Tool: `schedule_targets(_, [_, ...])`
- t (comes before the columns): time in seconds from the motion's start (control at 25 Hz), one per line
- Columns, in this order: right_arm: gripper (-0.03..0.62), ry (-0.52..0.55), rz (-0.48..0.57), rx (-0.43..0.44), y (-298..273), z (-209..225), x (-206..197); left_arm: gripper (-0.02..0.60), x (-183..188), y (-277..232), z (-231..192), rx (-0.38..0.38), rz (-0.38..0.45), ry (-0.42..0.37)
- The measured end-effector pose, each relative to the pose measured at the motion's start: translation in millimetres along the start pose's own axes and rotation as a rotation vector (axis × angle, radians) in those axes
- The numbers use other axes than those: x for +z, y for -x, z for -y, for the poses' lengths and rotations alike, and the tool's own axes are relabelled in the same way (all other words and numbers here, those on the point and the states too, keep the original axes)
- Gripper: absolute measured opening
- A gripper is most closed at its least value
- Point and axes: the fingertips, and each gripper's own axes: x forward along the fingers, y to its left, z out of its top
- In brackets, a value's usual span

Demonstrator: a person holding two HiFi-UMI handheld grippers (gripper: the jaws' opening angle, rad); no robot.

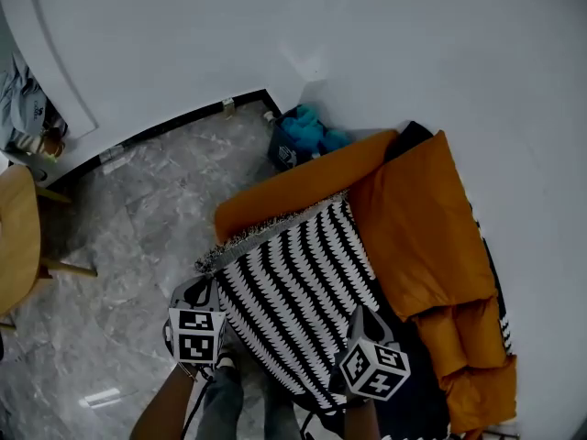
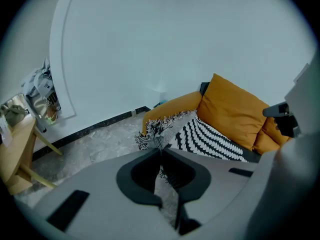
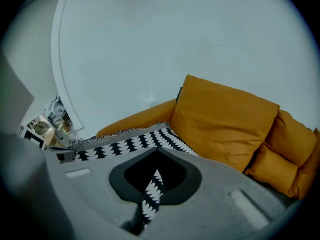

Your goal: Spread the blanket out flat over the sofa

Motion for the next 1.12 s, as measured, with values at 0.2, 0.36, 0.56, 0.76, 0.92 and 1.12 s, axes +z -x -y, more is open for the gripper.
schedule_targets(0.2, [0.005, 0.010, -0.020, 0.011, -22.0, -8.1, -7.2, 0.020, -16.0, -20.3, -11.8, 0.015, -0.030, 0.010])
schedule_targets(0.36, [0.005, 0.012, -0.034, 0.025, -43.5, -11.5, -16.6, 0.020, -30.3, -38.5, -19.8, 0.033, -0.051, 0.019])
schedule_targets(0.56, [0.005, 0.029, -0.050, 0.045, -64.5, -16.3, -21.5, 0.019, -43.8, -59.8, -31.2, 0.038, -0.079, 0.088])
schedule_targets(0.76, [0.005, 0.029, -0.065, 0.043, -80.5, -10.6, -30.3, 0.020, -54.8, -81.4, -38.8, 0.060, -0.100, 0.078])
schedule_targets(0.92, [0.005, 0.031, -0.075, 0.041, -86.4, -12.1, -35.7, 0.020, -63.1, -93.5, -44.4, 0.069, -0.109, 0.084])
schedule_targets(1.12, [0.005, 0.046, -0.091, 0.046, -92.4, -19.5, -31.3, 0.020, -68.4, -101.7, -50.3, 0.072, -0.132, 0.115])
